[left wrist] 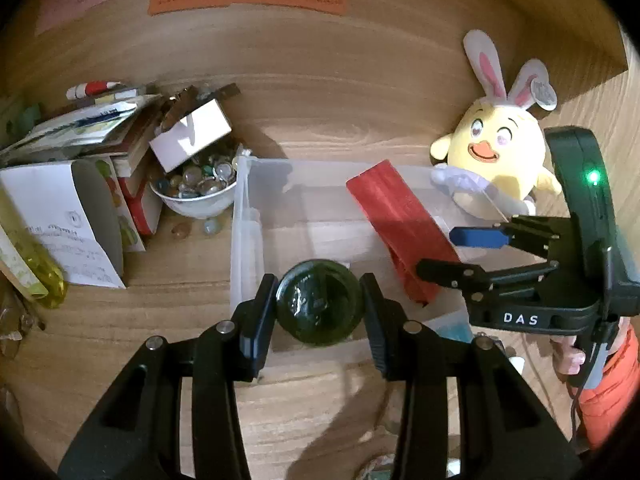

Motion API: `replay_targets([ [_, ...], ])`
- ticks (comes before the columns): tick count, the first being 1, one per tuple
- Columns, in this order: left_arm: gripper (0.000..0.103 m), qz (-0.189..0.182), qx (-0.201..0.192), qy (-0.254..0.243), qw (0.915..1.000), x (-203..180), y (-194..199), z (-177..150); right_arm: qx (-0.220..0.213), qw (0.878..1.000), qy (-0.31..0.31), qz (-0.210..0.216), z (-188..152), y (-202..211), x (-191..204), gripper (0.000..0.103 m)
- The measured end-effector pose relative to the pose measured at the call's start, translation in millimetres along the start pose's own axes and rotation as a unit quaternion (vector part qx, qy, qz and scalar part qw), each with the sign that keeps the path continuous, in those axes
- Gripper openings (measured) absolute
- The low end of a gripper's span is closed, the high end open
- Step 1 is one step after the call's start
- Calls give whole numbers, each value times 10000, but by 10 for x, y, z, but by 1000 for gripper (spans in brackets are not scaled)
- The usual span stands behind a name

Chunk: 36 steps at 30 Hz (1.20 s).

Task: Organize objects
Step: 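Place the red pouch and dark green bottle into the clear bin, open both tools, then grasp the purple-capped bottle with the left tool while the right tool grasps the pink-capped tube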

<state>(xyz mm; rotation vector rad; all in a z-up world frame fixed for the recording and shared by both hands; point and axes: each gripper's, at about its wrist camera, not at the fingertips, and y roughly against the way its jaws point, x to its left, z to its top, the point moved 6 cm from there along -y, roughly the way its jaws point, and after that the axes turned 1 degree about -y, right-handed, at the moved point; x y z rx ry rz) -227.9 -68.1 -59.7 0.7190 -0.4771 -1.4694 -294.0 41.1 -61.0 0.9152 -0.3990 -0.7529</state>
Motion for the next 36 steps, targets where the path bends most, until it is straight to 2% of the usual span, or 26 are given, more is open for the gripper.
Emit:
replay_targets([
  [2, 44, -41, 67, -1, 10000, -7, 22, -12, 0, 10000, -12, -46, -3, 40, -4, 59],
  [3, 49, -93, 99, 20, 9999, -15, 39, -17, -23, 10000, -25, -73, -8, 83, -13, 60],
  [4, 58, -128, 110, 41, 9998, -19, 69, -22, -57, 9999, -23, -84, -14, 127, -12, 61],
  [6, 67, -155, 61, 53, 9998, -33, 151, -22, -206, 9997, -15, -127, -32, 270, -10, 64],
  [8, 69, -165, 31, 4, 9999, -55, 235, -24, -362, 9993, -6, -129, -59, 415, -13, 70],
  [13, 73, -170, -52, -203, 9996, -120, 507, -88, -784, 9968, -46, -129, -206, 823, 47, 77],
  [14, 73, -164, -73, -242, 9995, -130, 562, -115, -864, 9961, -63, -167, -247, 899, 62, 81],
  [16, 86, -126, -122, -317, 9993, -143, 665, -185, -1037, 9942, -52, -289, -360, 1035, 102, 84],
  [18, 89, -62, -172, -407, 9990, -155, 752, -274, -1139, 9924, -35, -459, -488, 1138, 139, 84],
  [22, 89, 13, -98, -538, 9985, -156, 864, -512, -1180, 9915, -103, -539, -752, 1240, 214, 84],
  [28, 89, -54, 122, -464, 9988, -162, 958, -916, -1114, 9910, -257, -697, -1219, 1279, 310, 84],
  [33, 89, -296, 219, -552, 9978, -344, 1046, -1234, -804, 9931, -470, -712, -1589, 1136, 413, 84],
  [36, 82, -534, 298, -611, 9963, -477, 1065, -1374, -713, 9935, -610, -645, -1729, 1073, 479, 84],
])
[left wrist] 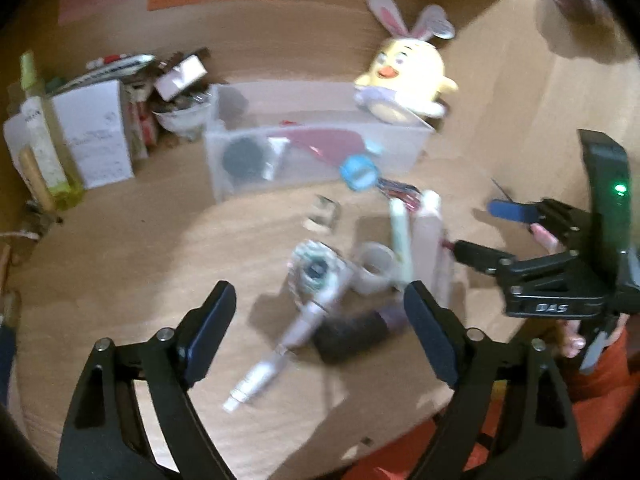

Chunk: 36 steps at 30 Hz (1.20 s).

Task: Organize objects
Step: 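Grasp the purple-capped bottle with the left tool while the right tool grasps the pink-capped tube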

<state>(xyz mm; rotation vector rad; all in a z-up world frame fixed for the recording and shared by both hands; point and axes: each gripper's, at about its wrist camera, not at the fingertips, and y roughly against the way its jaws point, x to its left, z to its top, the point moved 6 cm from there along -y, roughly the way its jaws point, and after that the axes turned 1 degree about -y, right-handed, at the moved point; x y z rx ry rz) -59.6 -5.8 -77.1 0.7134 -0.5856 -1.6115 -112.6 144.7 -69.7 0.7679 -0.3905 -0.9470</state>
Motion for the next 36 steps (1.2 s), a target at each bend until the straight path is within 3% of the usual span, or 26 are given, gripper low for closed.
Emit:
replay_targets([
  [4, 70, -175, 166, -143, 9996, -134, -108, -106, 136, 9994, -151, 282, -106, -58, 99, 84],
  [10, 64, -217, 233, -359, 9988, -283, -237, -136, 313, 9982, -307, 417, -232, -136, 116, 81],
  [22, 51, -204, 523, -626, 9965, -358, -333, -344, 301, 9985, -368, 285, -296, -99, -55, 58],
  [26, 42, -257, 504, -550, 9969, -381, -345, -368, 336, 9976, -480, 379, -283, -115, -51, 58],
  [30, 28, -349, 435, -494, 9972, -452, -368, -353, 329, 9956, -691, 548, -213, -191, 3, 58],
  [36, 25, -376, 344, -506, 9974, -525, -377, -356, 249, 9966, -599, 507, -198, -206, 43, 58],
])
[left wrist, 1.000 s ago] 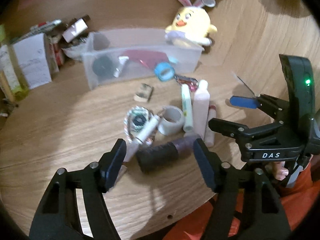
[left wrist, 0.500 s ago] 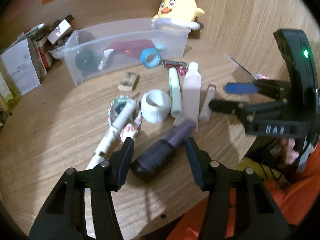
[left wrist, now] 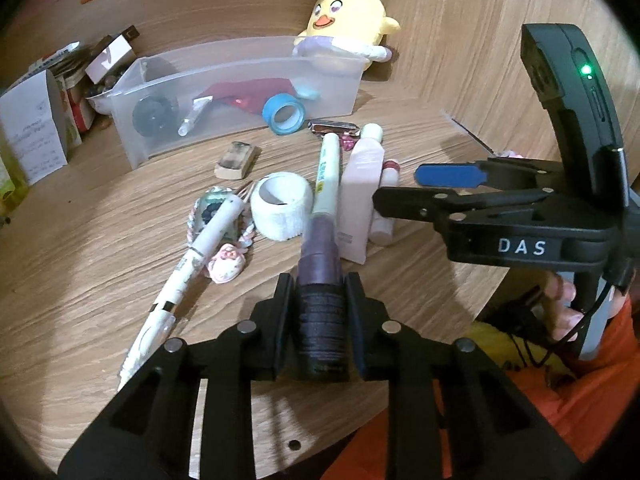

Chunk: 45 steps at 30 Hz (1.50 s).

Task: Organize objects
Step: 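Grasp the purple-capped bottle with the left tool while the right tool grasps the pink-capped tube, then lower both held items into the clear bin and open both tools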

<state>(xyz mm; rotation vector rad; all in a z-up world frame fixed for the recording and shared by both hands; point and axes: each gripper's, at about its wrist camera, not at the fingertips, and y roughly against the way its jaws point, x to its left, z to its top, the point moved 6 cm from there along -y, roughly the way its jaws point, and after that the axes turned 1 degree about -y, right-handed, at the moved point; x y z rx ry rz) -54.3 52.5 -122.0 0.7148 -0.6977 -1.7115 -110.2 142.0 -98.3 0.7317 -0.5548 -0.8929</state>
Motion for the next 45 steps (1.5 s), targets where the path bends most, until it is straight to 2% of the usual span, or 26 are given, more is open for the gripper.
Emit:
replay_targets([
  [3, 25, 4, -59, 29, 10000, -10, 13, 10, 60, 10000, -3, 36, -19, 21, -50, 58],
  [7, 25, 19, -195, 43, 9998, -21, 88, 45, 122, 9996, -49, -235, -62, 82, -216, 58],
  [10, 25, 30, -292, 58, 9996, -32, 135, 85, 161, 9993, -320, -44, -56, 103, -285, 58],
  [16, 25, 75, -477, 166, 9987, -38, 211, 176, 213, 9989, -262, 320, -29, -16, -38, 58],
  [18, 25, 75, -556, 202, 9982, -23, 251, 205, 148, 9998, -54, 111, -43, -43, 26, 56],
  [21, 25, 90, -676, 260, 9973, 10, 314, 254, 117, 9998, 138, -74, -60, -40, 23, 42],
  [23, 25, 96, -751, 311, 9966, 40, 353, 291, 117, 9997, 161, -122, -75, -19, -35, 28],
  [26, 25, 105, -851, 411, 9955, 95, 385, 354, 103, 9996, 127, -249, -99, 18, -169, 16],
  [29, 25, 114, -916, 521, 9944, 151, 388, 420, 25, 9988, 57, -495, -114, 54, -324, 14],
  [32, 25, 141, -975, 623, 9932, 215, 389, 491, -92, 9986, -80, -520, -92, 117, -421, 14],
  [38, 25, 303, -1156, 760, 9899, 375, 448, 734, -591, 9973, -129, -411, 197, 389, -459, 14],
  [45, 25, 514, -1387, 807, 9857, 575, 547, 1144, -1262, 9915, 56, -298, 850, 618, -374, 14],
])
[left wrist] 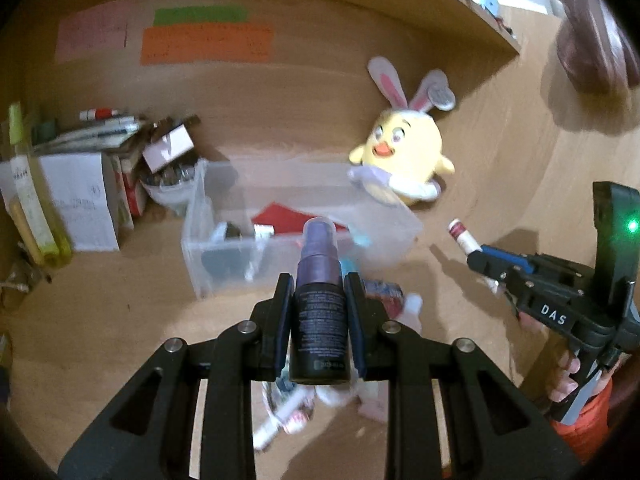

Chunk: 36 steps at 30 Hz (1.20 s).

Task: Organize objects
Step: 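Lower both held items into the clear bin and open both tools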

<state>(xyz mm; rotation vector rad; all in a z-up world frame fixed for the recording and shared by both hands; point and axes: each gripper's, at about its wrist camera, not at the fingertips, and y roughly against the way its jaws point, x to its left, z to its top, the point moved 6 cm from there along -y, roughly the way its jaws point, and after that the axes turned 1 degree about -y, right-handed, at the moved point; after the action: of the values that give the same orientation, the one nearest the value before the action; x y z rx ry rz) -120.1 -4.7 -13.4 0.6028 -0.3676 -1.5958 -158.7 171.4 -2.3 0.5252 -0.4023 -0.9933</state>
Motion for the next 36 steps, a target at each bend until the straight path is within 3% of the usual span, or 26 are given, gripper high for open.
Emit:
replay_targets([
  [5, 25, 124, -43, 94, 9999, 146, -139, 311, -148, 9998, 61, 89, 427, -167, 74, 14],
  [11, 25, 243, 319, 177, 9990, 277, -527, 482, 190, 9995, 55, 262, 719, -629, 133, 14],
  [18, 25, 143, 875, 232, 9958, 331, -1029, 528, 897, 9955, 144, 255, 654, -1265, 167, 14],
  [25, 25, 72, 1312, 183, 9912, 283, -1415, 449, 1266, 9910, 434, -49, 532, -1582, 185, 14],
  [33, 25, 101, 1282, 27, 9917, 252, -1506, 435, 1298, 9888, 681, -282, 505, -1621, 214, 14],
  [36, 27, 91, 1246, 11, 9922, 268, -1456, 444, 1341, 9886, 643, -241, 508, -1573, 229, 23],
])
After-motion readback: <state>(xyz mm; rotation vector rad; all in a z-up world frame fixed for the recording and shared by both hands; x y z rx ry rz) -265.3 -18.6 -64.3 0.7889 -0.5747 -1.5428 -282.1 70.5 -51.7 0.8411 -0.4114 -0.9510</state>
